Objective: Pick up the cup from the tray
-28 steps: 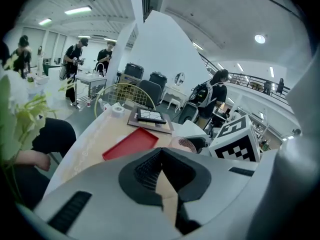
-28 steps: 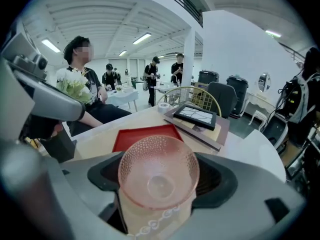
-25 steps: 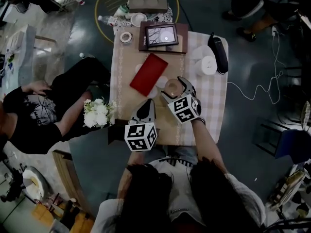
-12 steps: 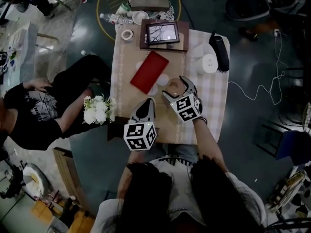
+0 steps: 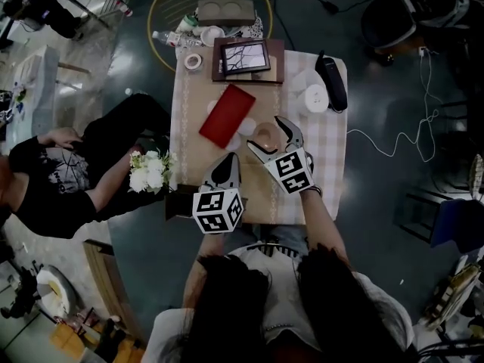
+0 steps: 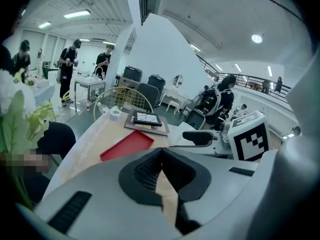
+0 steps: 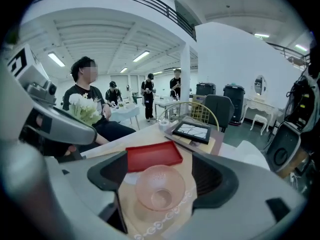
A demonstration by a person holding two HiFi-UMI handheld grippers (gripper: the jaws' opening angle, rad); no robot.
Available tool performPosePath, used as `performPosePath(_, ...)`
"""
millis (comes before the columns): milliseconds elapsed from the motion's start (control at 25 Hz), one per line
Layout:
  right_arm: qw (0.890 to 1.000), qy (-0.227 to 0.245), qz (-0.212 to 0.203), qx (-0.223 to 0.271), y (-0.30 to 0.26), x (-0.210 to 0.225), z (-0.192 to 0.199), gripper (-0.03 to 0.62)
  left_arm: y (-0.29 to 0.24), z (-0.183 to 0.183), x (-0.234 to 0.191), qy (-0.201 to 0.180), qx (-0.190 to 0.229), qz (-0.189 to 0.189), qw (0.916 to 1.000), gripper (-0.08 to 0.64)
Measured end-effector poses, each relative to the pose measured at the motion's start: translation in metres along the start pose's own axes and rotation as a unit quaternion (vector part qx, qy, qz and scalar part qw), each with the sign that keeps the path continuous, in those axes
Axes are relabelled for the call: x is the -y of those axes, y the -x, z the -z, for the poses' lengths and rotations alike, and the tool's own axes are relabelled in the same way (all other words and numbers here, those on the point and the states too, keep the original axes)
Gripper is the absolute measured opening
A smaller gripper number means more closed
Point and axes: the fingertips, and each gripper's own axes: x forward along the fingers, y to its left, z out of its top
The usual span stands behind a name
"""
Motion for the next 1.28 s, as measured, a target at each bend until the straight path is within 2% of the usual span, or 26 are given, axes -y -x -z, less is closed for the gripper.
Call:
performPosePath(320, 0.999, -0.031, 0.000, 0.045, 0.051, -0.010, -0.030, 0.405, 0.013, -0.016, 0.018, -0.011, 0.033, 0.015, 0.9993, 0.008)
performPosePath(400, 0.998, -0.034, 0.007, 0.046, 0.062, -0.012, -0.029, 0.386, 0.017, -0.019, 0.024, -0.016, 0.041, 0.020, 0.9988, 0.008)
performPosePath(720, 0.997, -0.049, 0.045, 0.047, 0.094, -0.026, -0.019, 0.189, 0.039, -0.020, 0.042, -0.032, 0.062, 0.038, 0.9968, 0.008)
performPosePath(840, 0.995, -0.056, 0.066, 0.047, 0.104, -0.029, -0.014, 0.060, 0.048, -0.016, 0.046, -0.036, 0.064, 0.042, 0.9964, 0.008)
performPosePath(920, 0.994, -0.064, 0.075, 0.042, 0.110, -0.034, -0.008, 0.011, 0.054, -0.010, 0.047, -0.037, 0.063, 0.044, 0.9963, 0.008)
performPosePath(1120, 0.992, -0.076, 0.091, 0.035, 0.112, -0.038, 0.003, 0.009, 0.060, -0.003, 0.047, -0.046, 0.069, 0.049, 0.9953, 0.008)
performPosePath(1280, 0.992, -0.068, 0.104, 0.025, 0.121, -0.047, 0.004, 0.008, 0.073, -0.002, 0.050, -0.049, 0.072, 0.053, 0.9948, 0.008)
